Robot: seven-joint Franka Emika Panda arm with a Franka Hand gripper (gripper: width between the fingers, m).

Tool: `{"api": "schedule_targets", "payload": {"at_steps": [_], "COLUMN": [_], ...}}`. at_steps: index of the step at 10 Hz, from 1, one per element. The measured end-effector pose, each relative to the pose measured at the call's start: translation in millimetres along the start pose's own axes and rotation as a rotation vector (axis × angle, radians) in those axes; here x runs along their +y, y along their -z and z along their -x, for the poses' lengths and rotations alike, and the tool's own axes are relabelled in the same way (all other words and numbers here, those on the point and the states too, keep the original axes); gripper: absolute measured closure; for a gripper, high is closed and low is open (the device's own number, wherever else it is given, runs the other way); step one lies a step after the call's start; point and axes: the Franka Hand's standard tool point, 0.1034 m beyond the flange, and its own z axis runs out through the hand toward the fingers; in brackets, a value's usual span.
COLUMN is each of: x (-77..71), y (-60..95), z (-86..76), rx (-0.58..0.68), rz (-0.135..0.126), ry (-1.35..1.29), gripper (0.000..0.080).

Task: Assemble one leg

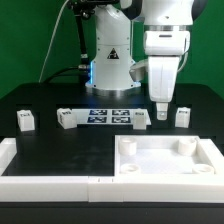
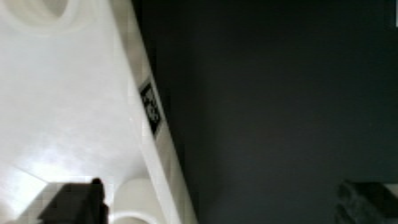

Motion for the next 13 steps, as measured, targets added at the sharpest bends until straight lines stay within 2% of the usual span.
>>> {"api": "schedule_targets", "payload": {"at_steps": [2, 5, 6, 7, 11, 12, 13], "x": [-1.8, -38.2, -48.3, -45.9, -47.8, -52.6, -64.6], "y": [-0.9, -12.6, -15.6, -12.1, -12.4, -16.7, -20.7], "z": [-0.2, 8.9, 10.0, 10.4, 6.4, 5.6, 1.8], "rx": [0.004, 0.034, 0.036, 0.043, 0.046, 0.057, 0.049], "rz": [-0.006, -0.022, -0.038, -0.048, -0.078, -0.078, -0.082], "ry": [-0.236, -0.712, -0.882, -1.048, -1.425, -1.487, -1.482], "gripper": [0.0151, 0.0151, 0.0151, 0.0151, 0.0151, 0.0151, 0.0151]}}
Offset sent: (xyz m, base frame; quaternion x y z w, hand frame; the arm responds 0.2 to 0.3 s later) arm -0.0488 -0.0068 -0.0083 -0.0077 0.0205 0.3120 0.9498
